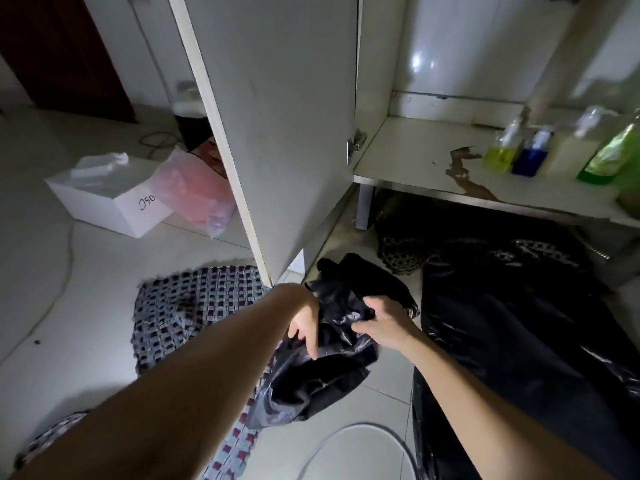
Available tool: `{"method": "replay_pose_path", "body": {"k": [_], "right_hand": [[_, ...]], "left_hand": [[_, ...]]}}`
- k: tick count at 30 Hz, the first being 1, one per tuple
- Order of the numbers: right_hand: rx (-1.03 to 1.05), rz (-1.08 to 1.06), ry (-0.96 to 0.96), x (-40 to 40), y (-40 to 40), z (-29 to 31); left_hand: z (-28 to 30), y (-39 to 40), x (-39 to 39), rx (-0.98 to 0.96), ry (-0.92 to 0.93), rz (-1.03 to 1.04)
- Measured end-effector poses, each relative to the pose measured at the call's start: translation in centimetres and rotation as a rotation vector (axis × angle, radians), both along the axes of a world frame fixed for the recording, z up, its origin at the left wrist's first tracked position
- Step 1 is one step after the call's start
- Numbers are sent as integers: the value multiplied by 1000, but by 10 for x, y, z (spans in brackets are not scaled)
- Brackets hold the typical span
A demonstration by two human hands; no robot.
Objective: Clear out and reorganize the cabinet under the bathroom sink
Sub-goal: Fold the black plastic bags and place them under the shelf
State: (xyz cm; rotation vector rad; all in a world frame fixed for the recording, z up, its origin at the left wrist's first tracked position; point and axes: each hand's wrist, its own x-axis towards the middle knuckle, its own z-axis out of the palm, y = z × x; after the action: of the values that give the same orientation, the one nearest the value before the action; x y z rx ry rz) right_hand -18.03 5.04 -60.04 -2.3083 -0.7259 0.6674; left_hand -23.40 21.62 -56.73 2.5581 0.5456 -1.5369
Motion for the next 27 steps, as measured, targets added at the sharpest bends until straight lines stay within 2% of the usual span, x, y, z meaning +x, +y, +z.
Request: {"method": "replay_pose_path", "body": {"k": [3, 6, 8, 10, 15, 18, 22, 25, 27], "right_hand": [[22, 163, -148, -5, 8, 40], [61, 244, -303, -13, -2, 71], [81, 258, -313, -13, -14, 83], [126, 263, -297, -11, -25, 91], [238, 115, -182, 3, -44, 97], [280, -79, -177, 13, -58, 86], [86, -189, -170, 8, -67, 56], [-6, -122, -29, -10, -61, 39], [-15, -96, 59, -15, -53, 34]], "left_hand": [[26, 15, 4, -79, -91, 163], [46, 22, -1, -84, -299, 283], [54, 23, -7, -130, -485, 333], [63, 18, -11, -278, -586, 402], [84, -5, -10, -447, -638, 424], [92, -7, -5, -516, -847, 394], [116, -16, 1, -370, -1106, 229], [126, -24, 6, -217, -1231, 91], [134, -29, 6, -197, -1309, 42]]}}
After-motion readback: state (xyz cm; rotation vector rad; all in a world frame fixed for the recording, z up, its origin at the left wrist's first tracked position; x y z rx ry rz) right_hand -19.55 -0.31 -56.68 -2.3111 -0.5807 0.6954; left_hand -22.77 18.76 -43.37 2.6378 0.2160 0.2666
